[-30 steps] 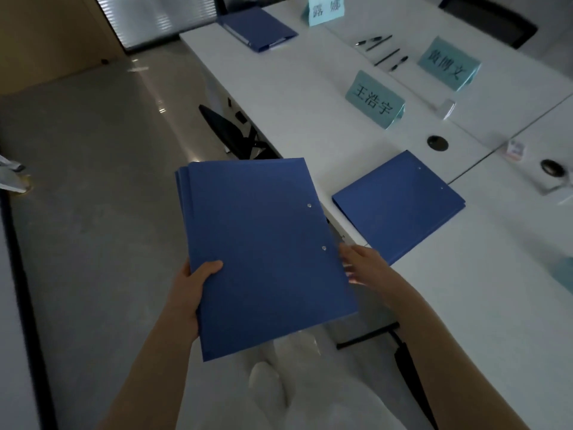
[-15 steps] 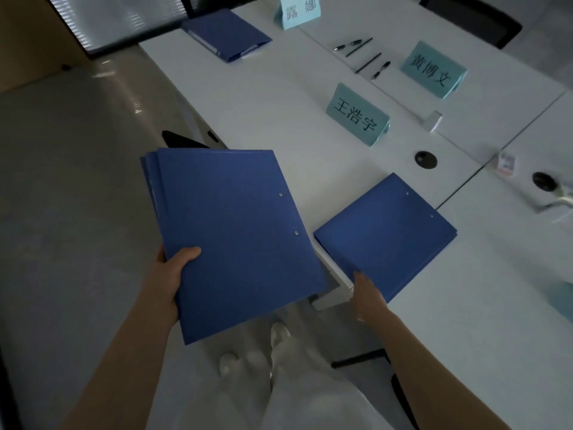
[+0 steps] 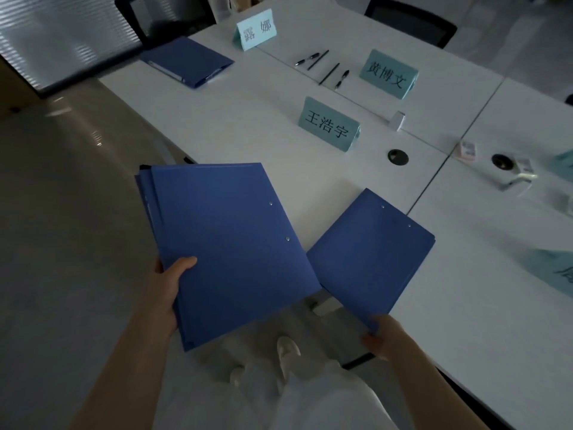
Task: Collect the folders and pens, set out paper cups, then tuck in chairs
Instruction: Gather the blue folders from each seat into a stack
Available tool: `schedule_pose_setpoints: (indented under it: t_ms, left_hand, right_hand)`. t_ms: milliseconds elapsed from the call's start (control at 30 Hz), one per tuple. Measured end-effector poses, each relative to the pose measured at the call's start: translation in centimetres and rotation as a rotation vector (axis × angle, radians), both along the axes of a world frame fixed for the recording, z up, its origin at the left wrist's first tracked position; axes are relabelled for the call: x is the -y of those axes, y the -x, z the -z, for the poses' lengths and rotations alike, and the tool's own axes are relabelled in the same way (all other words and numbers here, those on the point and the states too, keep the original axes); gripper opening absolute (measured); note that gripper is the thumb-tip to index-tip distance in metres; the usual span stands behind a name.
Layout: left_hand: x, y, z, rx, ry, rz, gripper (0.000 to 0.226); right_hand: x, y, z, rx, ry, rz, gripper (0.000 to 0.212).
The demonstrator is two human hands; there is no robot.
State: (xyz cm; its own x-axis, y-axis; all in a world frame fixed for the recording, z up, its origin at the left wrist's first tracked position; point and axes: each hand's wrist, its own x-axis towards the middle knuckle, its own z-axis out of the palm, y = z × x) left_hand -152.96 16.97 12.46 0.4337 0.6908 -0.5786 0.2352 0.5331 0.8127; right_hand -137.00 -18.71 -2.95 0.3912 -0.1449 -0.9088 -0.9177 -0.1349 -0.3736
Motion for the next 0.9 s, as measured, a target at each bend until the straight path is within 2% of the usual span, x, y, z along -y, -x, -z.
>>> schedule_pose_setpoints:
  t_ms: [67, 233, 433, 600, 700, 767, 833, 900]
  left_hand:
    - [-0.6, 0.3, 0.2, -0.004, -0.005, 0.037, 0.043]
    - [-1.9, 1.1, 0.7, -0.012, -0.009, 0.075, 0.045]
    - [-3.0, 2.4, 1.1, -0.018, 0.022, 0.055, 0.044]
    - [-4.7, 3.7, 1.3, -0.016, 0.049, 0.039, 0.048]
    - [-5.4, 4.3, 1.3, 0.009, 0.063, 0.03, 0.049]
    - [-5.9, 4.8, 1.2, 0.022, 0.08, 0.026, 0.049]
    - [-6.2, 5.1, 1.0, 0.018, 0.096, 0.037, 0.048]
    - [-6.6, 5.5, 0.9, 0.017, 0.104, 0.04, 0.044]
  right_hand:
    - [-0.6, 0.1, -1.2, 0.024, -0.127, 0.139, 0.01]
    - [-2.3, -0.4, -2.6, 0.123, -0.176, 0.354, 0.04]
    - [-5.9, -0.4, -6.0, 0.299, -0.272, 0.45, 0.049]
    - [-9.0, 1.1, -9.4, 0.288, -0.618, 0.702, 0.048]
    - [-10.4, 2.5, -11.1, 0.229, -0.759, 0.669, 0.04]
    - [-11.4, 3.7, -12.5, 0.198, -0.845, 0.576, 0.036]
    - [-12.4, 4.5, -13.7, 0.204, -0.903, 0.359, 0.048]
    - [-13.4, 5.2, -14.4, 0.251, -0.861, 0.055, 0.053]
